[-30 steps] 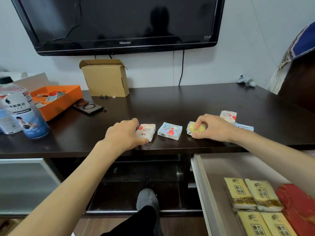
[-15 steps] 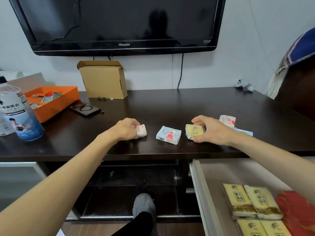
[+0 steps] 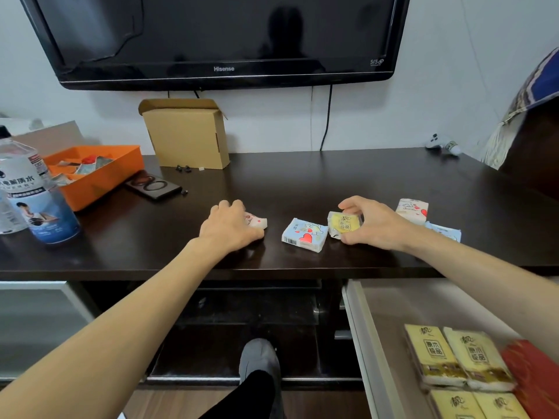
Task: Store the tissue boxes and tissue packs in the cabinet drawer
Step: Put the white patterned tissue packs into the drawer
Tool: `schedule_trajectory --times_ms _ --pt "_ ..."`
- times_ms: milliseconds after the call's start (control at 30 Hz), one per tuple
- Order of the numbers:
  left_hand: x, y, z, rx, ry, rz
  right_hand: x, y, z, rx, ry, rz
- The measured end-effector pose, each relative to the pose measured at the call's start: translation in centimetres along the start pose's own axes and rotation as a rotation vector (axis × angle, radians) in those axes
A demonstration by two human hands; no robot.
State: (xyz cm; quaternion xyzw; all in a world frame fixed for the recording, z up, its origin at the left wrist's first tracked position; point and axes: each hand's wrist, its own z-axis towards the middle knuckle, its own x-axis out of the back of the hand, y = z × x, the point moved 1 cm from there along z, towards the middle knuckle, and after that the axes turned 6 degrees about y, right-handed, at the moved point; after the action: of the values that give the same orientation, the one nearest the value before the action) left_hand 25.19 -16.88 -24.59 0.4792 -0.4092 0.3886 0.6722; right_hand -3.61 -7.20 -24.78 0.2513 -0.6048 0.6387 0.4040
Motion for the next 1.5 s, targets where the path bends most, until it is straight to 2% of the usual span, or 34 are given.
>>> schedule_trajectory --times_ms 100,233,333,533,733,867,967,1133,1333,1500 --pt "0.9 -0.1 -0.6 -0.037 0.062 -0.161 0.6 -0.2 -1.0 0.008 0.058 0.023" --pt "2.7 1.6 -3.3 -0.171 0.119 -0.371 2.2 -0.1 -3.5 0.048 0.093 0.063" --pt "3.2 4.4 -7.1 -0.315 0.05 -0.459 4.1 0.3 -6.6 0.067 0.092 0.081" --pt "1.6 11.3 -15.8 -0.553 -0.189 -0.514 6.1 2.8 -15.2 0.089 0.072 0.011" --pt "-2.6 16.2 -22.0 -0.766 -0.268 -0.419 7.0 6.3 -23.2 0.113 0.043 -0.226" --pt "-5.2 17.7 -24.4 -0.856 -0.256 -0.299 7.0 8.5 -27.0 0.13 0.003 -0.366" --pt "-6.3 18.6 -25.1 -0.917 -0.211 -0.197 7.0 9.5 -28.4 0.13 -0.032 -0.363" --pt "-7.5 18.6 -25.7 -0.917 -0.198 -0.15 6.5 10.0 -28.9 0.135 -0.04 -0.336" --pt "-8.1 18.0 -26.1 -0.884 -0.238 -0.152 5.9 10.2 -29.0 0.166 -0.047 -0.403" --pt "-8.5 18.3 -26.3 -0.917 -0.201 -0.093 5.7 9.9 -28.8 0.224 -0.08 -0.479"
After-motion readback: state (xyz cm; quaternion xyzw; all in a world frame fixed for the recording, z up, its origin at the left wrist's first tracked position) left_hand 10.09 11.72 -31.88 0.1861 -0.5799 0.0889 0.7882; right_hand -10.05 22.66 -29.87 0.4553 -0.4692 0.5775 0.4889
